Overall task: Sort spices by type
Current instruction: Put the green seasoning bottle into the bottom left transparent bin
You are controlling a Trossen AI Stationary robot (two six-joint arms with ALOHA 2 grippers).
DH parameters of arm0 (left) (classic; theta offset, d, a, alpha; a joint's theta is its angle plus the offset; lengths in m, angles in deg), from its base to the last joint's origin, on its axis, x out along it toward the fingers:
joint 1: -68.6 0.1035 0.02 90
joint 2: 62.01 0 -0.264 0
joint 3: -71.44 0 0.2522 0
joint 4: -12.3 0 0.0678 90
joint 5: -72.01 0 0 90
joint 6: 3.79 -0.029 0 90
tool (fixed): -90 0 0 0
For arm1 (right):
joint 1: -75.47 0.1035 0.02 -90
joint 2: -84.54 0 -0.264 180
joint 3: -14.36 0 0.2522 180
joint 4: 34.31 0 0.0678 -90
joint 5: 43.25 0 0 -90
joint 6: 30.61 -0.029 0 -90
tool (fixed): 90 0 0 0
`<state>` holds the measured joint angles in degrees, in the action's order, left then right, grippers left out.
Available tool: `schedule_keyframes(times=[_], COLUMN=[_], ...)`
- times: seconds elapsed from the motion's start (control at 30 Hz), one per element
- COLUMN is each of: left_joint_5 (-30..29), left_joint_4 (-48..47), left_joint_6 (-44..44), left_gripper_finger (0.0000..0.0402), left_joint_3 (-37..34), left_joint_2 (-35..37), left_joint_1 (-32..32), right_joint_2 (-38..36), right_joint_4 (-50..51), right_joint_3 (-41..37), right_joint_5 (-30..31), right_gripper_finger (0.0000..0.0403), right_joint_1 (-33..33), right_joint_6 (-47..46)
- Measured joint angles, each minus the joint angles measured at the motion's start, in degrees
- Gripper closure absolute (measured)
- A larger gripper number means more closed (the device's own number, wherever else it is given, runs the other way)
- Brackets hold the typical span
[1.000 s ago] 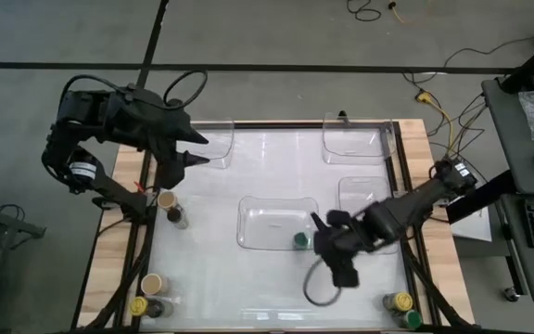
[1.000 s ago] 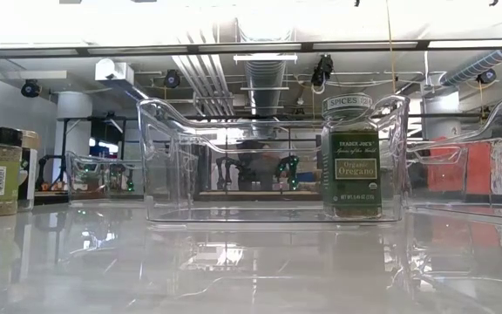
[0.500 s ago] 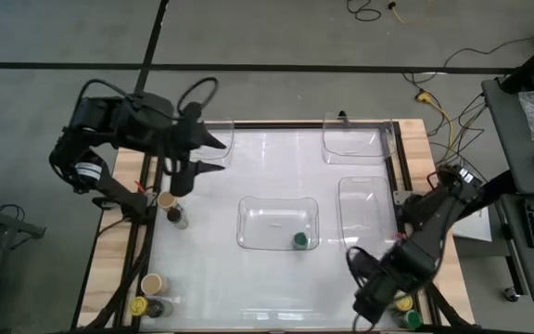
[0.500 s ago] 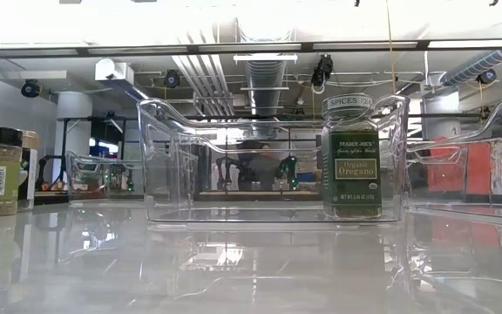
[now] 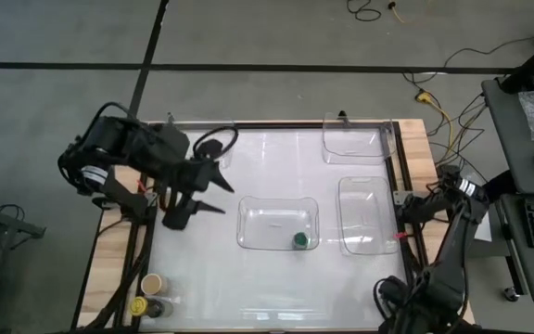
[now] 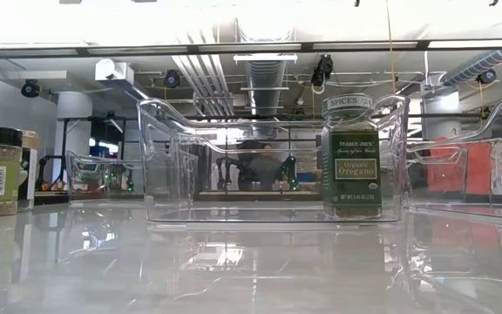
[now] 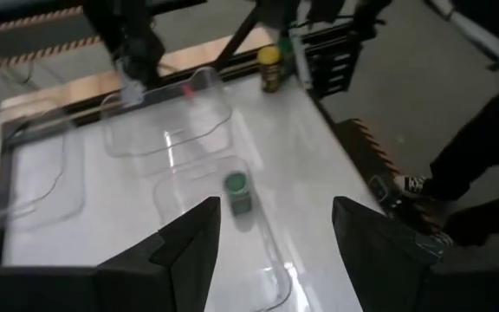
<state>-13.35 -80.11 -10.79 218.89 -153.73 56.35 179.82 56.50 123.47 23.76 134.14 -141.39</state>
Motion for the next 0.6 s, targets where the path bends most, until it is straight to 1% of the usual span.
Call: schedule_keyframes(times=[0.17, 0.27, 0.37, 0.43, 0.6], left_joint_5=[-0.02, -0.02, -0.16, -0.19, -0.9], left_joint_4=[4.01, 8.55, 12.23, 13.49, 15.2], left_joint_6=[1.0, 2.03, 0.97, -0.09, 0.15], left_gripper_finger=[0.0194, 0.0194, 0.0194, 0.0194, 0.0194], left_joint_3=[0.0, 0.0, 0.0, 0.0, 0.0], left_joint_2=[-1.09, -2.39, -4.34, -5.74, -8.55], left_joint_1=[-1.84, -1.87, -1.78, -1.44, -1.36], right_joint_2=[1.68, 2.31, 3.11, 3.43, 3.54], right_joint_4=[0.02, 0.13, -0.12, -1.18, -2.61], right_joint_3=[-1.59, -3.76, -5.12, -6.32, -8.93], right_joint_5=[-0.05, -1.65, -2.9, -3.05, -5.96], right_gripper_finger=[0.0059, 0.0058, 0.0058, 0.0058, 0.0058], right_joint_1=[-0.07, 0.0, 0.27, 0.47, 0.84], right_joint_6=[4.11, 4.81, 5.25, 5.9, 8.08])
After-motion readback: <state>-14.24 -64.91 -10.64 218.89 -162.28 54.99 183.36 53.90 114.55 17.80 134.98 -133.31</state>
